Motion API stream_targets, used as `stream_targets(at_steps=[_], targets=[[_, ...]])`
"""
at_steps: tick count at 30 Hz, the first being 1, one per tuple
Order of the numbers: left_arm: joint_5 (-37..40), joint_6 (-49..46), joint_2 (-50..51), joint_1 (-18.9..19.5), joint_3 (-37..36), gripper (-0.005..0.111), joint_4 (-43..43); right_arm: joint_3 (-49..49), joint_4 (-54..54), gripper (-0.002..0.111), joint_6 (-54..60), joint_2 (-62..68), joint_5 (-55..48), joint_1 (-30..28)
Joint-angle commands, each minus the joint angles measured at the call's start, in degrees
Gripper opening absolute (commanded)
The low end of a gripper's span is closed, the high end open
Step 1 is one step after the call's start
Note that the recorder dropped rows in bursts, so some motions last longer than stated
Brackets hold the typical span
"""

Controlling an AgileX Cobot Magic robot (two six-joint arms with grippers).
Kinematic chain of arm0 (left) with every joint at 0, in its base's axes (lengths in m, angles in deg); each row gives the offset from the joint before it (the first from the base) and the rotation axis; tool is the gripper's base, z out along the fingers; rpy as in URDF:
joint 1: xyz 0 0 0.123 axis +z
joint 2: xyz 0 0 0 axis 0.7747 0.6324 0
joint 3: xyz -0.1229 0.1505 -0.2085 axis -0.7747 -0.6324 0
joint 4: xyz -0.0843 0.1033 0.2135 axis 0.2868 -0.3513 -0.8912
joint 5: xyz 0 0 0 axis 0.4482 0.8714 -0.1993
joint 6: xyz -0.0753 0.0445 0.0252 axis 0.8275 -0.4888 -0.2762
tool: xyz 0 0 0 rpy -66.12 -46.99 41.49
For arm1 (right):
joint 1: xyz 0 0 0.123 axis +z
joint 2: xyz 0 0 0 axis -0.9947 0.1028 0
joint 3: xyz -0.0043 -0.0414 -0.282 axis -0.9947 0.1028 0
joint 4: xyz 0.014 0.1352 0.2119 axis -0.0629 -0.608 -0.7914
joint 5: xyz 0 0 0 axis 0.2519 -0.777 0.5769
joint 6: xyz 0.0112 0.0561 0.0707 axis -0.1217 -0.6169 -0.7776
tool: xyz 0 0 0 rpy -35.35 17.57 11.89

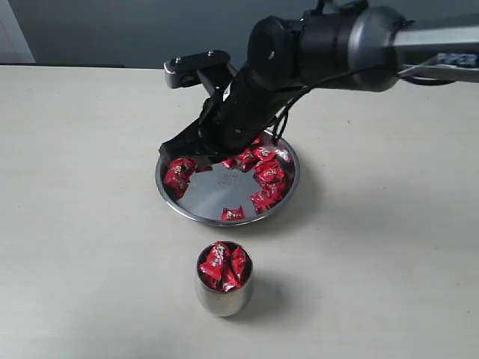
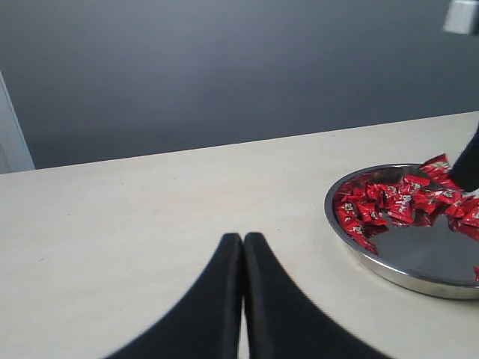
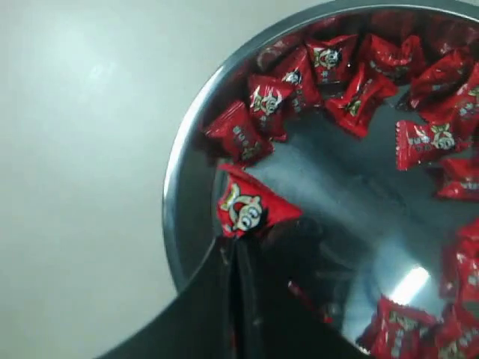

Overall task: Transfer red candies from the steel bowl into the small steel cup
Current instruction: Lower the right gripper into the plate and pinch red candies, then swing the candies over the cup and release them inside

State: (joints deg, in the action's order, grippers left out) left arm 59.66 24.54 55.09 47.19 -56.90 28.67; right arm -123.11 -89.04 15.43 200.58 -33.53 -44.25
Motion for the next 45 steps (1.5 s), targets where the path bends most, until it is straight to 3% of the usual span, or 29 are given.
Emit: stream_targets(at_steps=[1, 4, 9, 15, 36, 45], targets=[[-0.29, 0.05, -0.28, 0.03, -0.26, 0.002, 0.07, 11.22, 0.37, -0.001, 0.24, -11.41, -1.25, 0.32], [-0.29, 0.05, -0.28, 0.03, -0.26, 0.002, 0.07, 21.58, -0.51, -0.001, 0.24, -17.83, -0.99, 0.32], [-0.29, 0.05, -0.28, 0.03, -0.26, 0.002, 0.07, 26.39, -6.79, -0.001, 4.68, -19.59, 0.12, 0.32], [-0.29, 0.05, -0.28, 0.03, -0.26, 0.002, 0.07, 27.09, -16.82, -0.001, 14.06, -19.59, -1.50, 0.32], [-0.19, 0.05, -0.28, 0.03, -0.26, 0.002, 0.07, 27.09, -21.04, -0.001, 19.46, -19.59, -8.79, 1.56], [-0.19, 0.05, -0.28, 0.03, -0.26, 0.002, 0.07, 27.09, -20.81, -0.001, 19.57, -19.59, -4.99, 3.06]])
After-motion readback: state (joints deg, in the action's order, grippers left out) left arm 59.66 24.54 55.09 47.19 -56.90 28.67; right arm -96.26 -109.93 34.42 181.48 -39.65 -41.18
